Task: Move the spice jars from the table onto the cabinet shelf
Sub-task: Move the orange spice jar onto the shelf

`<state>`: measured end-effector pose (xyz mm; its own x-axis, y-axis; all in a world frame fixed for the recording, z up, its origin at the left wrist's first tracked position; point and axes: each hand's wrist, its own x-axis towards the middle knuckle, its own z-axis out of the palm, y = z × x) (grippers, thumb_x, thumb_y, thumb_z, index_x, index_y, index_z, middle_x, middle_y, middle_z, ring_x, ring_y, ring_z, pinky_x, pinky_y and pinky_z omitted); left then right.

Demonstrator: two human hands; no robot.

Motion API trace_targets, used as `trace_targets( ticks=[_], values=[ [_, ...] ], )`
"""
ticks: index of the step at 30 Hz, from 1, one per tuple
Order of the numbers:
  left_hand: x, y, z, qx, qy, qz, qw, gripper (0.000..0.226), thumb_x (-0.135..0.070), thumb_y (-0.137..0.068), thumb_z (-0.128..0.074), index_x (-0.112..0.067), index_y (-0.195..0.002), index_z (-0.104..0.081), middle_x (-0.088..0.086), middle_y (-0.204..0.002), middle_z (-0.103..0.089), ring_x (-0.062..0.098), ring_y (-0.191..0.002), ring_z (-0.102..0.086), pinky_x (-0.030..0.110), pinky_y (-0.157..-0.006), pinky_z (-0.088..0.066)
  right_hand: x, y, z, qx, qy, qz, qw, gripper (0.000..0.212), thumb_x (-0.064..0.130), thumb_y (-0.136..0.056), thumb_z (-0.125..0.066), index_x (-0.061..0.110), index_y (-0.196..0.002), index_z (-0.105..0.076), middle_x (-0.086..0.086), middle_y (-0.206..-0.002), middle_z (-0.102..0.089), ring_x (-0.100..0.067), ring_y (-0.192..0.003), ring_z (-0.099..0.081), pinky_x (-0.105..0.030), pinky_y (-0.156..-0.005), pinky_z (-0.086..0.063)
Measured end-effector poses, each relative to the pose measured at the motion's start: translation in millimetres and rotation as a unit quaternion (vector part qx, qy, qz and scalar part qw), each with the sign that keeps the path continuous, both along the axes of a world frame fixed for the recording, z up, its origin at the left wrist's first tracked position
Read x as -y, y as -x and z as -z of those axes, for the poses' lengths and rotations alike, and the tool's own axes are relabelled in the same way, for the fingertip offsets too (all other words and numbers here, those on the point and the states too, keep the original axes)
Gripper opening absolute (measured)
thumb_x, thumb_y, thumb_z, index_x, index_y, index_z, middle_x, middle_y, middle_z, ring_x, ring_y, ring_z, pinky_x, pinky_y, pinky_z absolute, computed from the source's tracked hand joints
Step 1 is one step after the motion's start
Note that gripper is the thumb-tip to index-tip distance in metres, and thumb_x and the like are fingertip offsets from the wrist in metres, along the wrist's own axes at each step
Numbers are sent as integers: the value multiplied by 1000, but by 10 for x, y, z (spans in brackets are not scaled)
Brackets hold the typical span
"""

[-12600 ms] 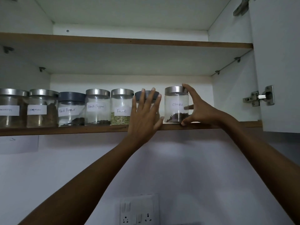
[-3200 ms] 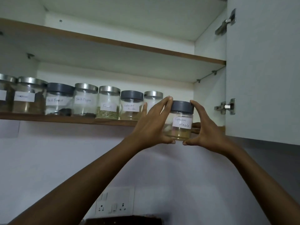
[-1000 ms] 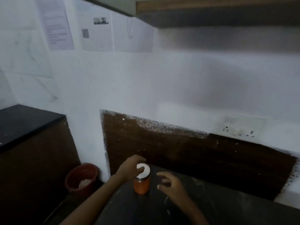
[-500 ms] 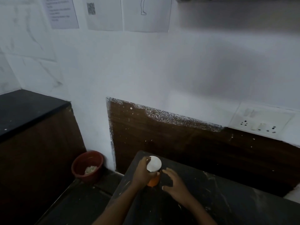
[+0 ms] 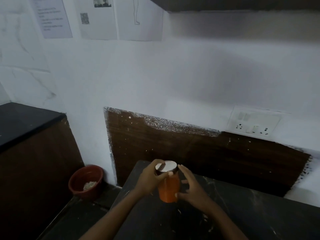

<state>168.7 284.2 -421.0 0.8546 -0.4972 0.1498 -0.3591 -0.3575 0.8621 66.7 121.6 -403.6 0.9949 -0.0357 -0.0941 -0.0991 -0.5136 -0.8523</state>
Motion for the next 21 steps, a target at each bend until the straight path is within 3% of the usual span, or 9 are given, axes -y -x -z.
trace_targets(
  ticks=[2, 4, 8, 10, 13, 17, 19, 21],
  values=[
    [53, 129, -201, -7, 8, 28, 1000, 58, -64, -69, -63, -29, -114, -52, -12, -111, -58, 3, -99, -58, 27, -82, -53, 102, 189, -134, 13, -7, -28, 1000, 108, 21, -67, -79, 57, -133, -2, 14, -153, 2, -10, -127, -35, -35, -95, -48],
    [121, 258, -357, -9, 9, 53, 999, 55, -66, -69, -62, -32, -112, -52, -14, -110, -57, -2, -97, -58, 21, -79, -51, 201, 389, -264, 20, 8, -53, 998, 119, 24, -63, -83, 63, -131, 7, 20, -152, 11, -9, -131, -32, -34, -96, -47],
    [348, 566, -603, 4, 9, 77, 997, 36, -49, -79, -59, -31, -109, -55, -14, -108, -57, -7, -95, -55, 12, -72, -46, 383, 806, -480, 65, 95, -80, 990, 133, 33, -58, -86, 63, -128, 23, 36, -139, 33, -10, -143, 4, -46, -111, -31],
    [480, 744, -703, 15, 6, 78, 997, 33, -49, -80, -57, -28, -107, -59, -13, -105, -60, -8, -93, -56, 10, -71, -45, 461, 1001, -583, 80, 139, -91, 983, 134, 34, -59, -85, 58, -128, 28, 36, -137, 38, -5, -141, 13, -41, -115, -24],
    [669, 1035, -862, 31, 16, 87, 996, 37, -58, -79, -57, -29, -101, -66, -13, -98, -66, -5, -89, -60, 15, -73, -48, 570, 1312, -753, 90, 146, -84, 982, 132, 31, -61, -84, 58, -127, 28, 36, -139, 33, -3, -140, 1, -29, -109, -32],
    [847, 1337, -1070, 35, 26, 89, 995, 36, -60, -73, -58, -33, -96, -68, -16, -96, -68, -5, -90, -62, 16, -74, -50, 701, 1695, -959, 105, 122, -63, 985, 127, 32, -62, -82, 63, -128, 22, 35, -141, 22, 7, -132, -15, -31, -102, -44],
    [890, 1448, -1136, 10, 46, 106, 993, 43, -69, -73, -57, -37, -100, -66, -16, -101, -67, -2, -94, -62, 15, -74, -48, 796, 1854, -1035, 108, 114, -57, 986, 126, 28, -63, -82, 58, -131, 20, 37, -139, 21, 19, -125, -16, -20, -99, -43],
    [903, 1557, -1169, -41, 73, 163, 983, 64, -79, -65, -55, -39, -116, -57, -15, -115, -60, 3, -103, -61, 19, -75, -51, 937, 2003, -1095, 109, 82, -44, 990, 126, 21, -64, -83, 54, -134, 16, 41, -137, 19, 21, -125, -14, -8, -91, -42]
  ],
)
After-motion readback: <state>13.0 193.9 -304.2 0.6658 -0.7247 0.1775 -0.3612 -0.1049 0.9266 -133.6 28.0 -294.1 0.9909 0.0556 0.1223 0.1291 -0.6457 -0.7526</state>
